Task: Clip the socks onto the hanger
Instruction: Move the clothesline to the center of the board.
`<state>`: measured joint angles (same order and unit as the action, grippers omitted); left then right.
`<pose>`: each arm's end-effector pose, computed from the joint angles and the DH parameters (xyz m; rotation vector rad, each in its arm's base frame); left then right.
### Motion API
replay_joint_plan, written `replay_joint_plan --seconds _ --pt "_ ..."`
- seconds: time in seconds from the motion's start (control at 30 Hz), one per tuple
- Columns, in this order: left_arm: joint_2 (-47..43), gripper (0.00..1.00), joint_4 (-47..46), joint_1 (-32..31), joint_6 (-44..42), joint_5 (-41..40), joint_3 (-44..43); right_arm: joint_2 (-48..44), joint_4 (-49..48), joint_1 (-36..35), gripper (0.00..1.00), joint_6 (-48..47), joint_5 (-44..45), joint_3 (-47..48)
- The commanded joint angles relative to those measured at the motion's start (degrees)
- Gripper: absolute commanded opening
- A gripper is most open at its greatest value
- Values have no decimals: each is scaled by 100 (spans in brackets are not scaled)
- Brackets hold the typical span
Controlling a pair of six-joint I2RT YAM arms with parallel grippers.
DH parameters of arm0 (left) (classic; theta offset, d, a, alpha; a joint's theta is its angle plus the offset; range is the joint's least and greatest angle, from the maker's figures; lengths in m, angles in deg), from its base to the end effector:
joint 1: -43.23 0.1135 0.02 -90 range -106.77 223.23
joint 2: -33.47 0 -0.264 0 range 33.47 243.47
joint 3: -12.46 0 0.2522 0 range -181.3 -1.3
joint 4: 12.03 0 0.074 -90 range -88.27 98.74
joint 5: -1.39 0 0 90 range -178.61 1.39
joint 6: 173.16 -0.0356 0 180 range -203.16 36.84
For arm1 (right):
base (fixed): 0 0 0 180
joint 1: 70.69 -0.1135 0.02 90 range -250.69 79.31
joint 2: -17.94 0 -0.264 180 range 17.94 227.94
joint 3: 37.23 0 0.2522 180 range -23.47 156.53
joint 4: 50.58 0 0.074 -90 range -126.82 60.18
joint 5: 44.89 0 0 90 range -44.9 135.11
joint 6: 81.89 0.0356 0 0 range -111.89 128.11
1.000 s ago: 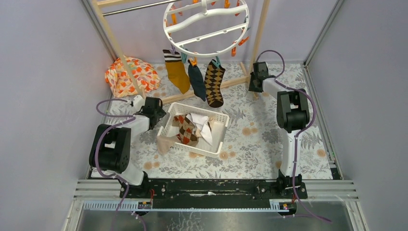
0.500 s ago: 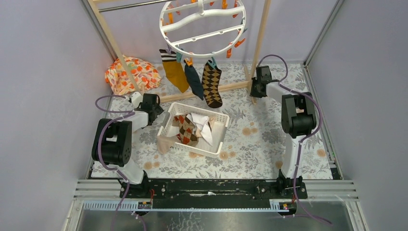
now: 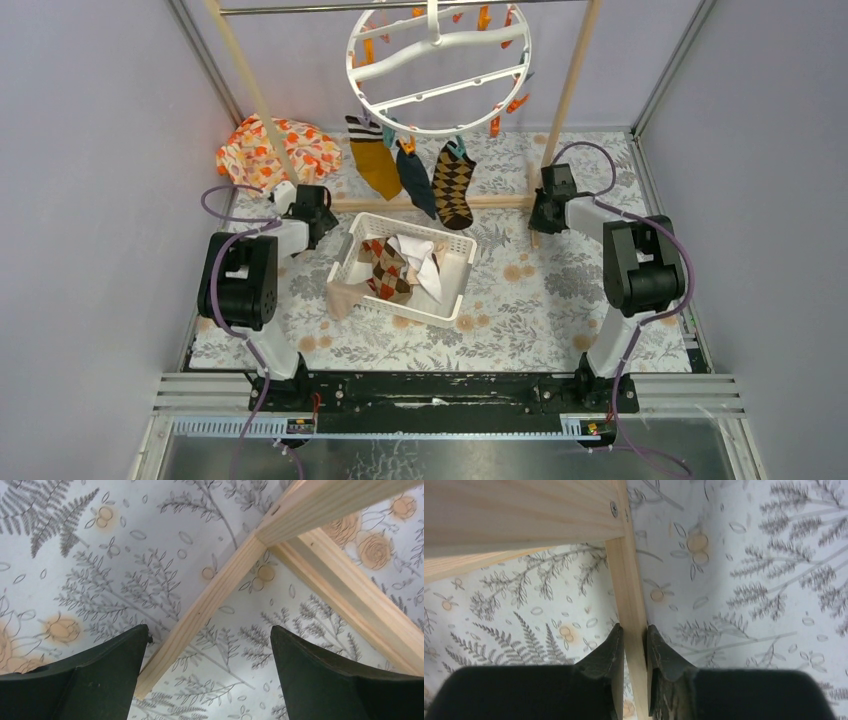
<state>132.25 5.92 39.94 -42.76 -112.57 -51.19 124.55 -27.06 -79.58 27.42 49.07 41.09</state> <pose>0.3308 -0.0045 0.1441 -0.9215 2.2129 0.1739 0.3810 0.0571 0.1609 0.2544 2.4632 0.1258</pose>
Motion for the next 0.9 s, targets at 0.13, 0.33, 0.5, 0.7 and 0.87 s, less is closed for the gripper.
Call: replay_joint_plan --seconds 0.13,0.33,0.5,0.7,0.87 --pt "440 99 -284 -58 226 959 -186 -662 781 -266 0 457 -74 -662" --pt "-207 99 -337 -64 216 1069 162 -997 505 -263 59 527 -203 -905" --pt "-1103 99 -179 -158 545 547 492 -1578 455 -263 77 584 -115 -1075" --pt "-2045 99 85 -222 743 302 546 -2336 541 -269 81 531 -30 -1141" --pt "-2669 99 178 -320 1003 338 714 -3064 634 -263 81 632 1 -1259"
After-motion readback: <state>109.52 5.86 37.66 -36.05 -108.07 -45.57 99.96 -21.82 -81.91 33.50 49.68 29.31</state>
